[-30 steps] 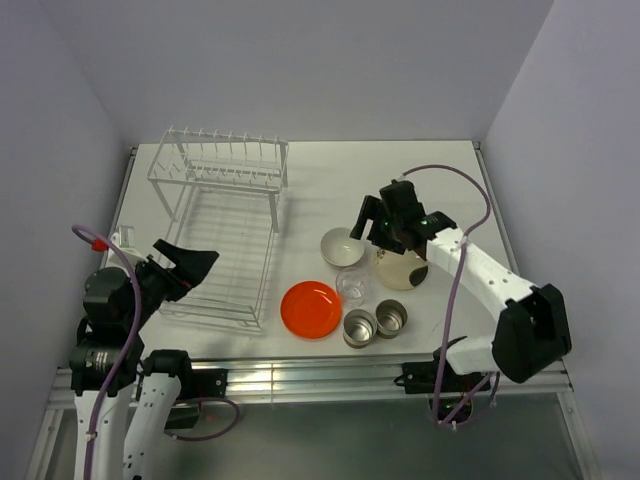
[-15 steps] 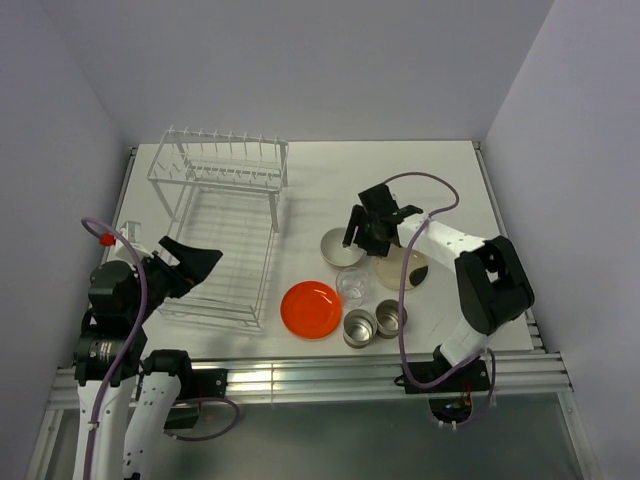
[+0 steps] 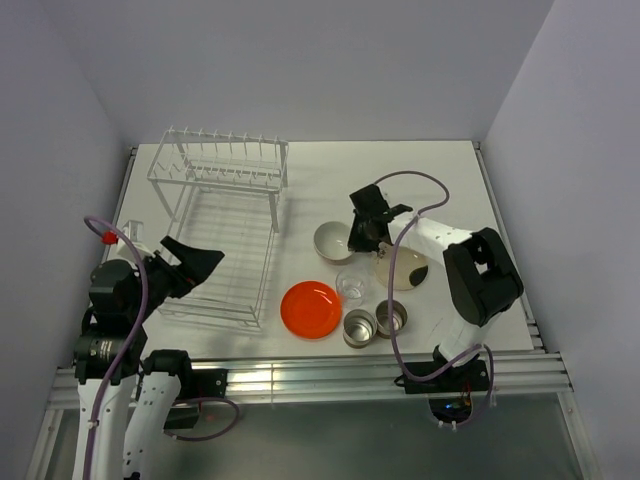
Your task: Load the mixed dishes into the dish rack
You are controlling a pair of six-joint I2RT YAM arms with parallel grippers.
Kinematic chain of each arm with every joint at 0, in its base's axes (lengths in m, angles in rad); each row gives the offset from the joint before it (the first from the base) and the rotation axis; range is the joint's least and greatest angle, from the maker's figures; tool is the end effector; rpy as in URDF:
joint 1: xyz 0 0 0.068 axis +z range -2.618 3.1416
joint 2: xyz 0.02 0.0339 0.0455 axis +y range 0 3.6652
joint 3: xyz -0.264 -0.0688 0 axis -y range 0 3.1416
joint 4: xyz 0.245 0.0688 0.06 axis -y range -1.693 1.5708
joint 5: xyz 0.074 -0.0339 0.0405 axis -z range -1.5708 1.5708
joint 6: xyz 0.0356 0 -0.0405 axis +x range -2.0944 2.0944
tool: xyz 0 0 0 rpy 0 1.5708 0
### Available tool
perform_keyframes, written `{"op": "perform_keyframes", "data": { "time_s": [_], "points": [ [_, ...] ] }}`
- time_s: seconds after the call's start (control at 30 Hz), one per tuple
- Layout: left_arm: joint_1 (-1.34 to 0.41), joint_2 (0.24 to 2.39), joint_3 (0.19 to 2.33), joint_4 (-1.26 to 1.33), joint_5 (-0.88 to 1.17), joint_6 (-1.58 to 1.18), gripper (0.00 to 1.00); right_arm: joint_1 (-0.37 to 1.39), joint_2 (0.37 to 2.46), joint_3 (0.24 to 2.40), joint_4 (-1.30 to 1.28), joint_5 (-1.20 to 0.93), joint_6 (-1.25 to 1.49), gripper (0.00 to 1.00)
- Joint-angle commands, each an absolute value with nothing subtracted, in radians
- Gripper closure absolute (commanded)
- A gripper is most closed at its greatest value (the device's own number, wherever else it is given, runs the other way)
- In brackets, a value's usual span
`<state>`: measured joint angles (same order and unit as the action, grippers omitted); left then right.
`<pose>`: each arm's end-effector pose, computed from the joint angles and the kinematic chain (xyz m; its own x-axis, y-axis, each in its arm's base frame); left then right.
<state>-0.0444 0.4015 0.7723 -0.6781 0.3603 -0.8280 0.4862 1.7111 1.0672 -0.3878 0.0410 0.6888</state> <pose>0.0852 -0.0164 0.3289 -0.4823 -0.6685 -0.5661 0.0326 0.6321 -0.7742 0.3058 0.1600 0.1818 -0.8707 0.2582 -0.4187 0.1362 0.9444 0.2991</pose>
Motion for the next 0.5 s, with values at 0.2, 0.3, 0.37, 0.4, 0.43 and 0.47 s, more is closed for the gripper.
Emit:
{"op": "perform_keyframes", "data": {
  "time_s": [0.2,0.3,0.37,0.4,0.43,0.47],
  "points": [
    [-0.040,0.428,0.755,-0.574,0.471,-0.822,0.09,0.495,1.672,1.164,-0.370,0.067,0.661,1.00],
    [-0.040,0.434,0.730,-0.531,0.532,-0.841,0.06,0.497,1.615,1.166,-0.388,0.054,0.652,1.00],
    [-0.040,0.446,0.704,-0.496,0.610,-0.857,0.04,0.499,1.553,1.149,-0.391,0.014,0.643,1.00],
    [-0.040,0.452,0.695,-0.477,0.636,-0.882,0.04,0.502,1.530,1.143,-0.390,0.006,0.638,1.00],
    [-0.040,0.466,0.687,-0.441,0.661,-0.894,0.03,0.515,1.482,1.135,-0.393,-0.035,0.632,1.00],
    [-0.040,0.474,0.674,-0.425,0.701,-0.913,0.02,0.528,1.458,1.118,-0.393,-0.041,0.629,1.00]
  ]
}}
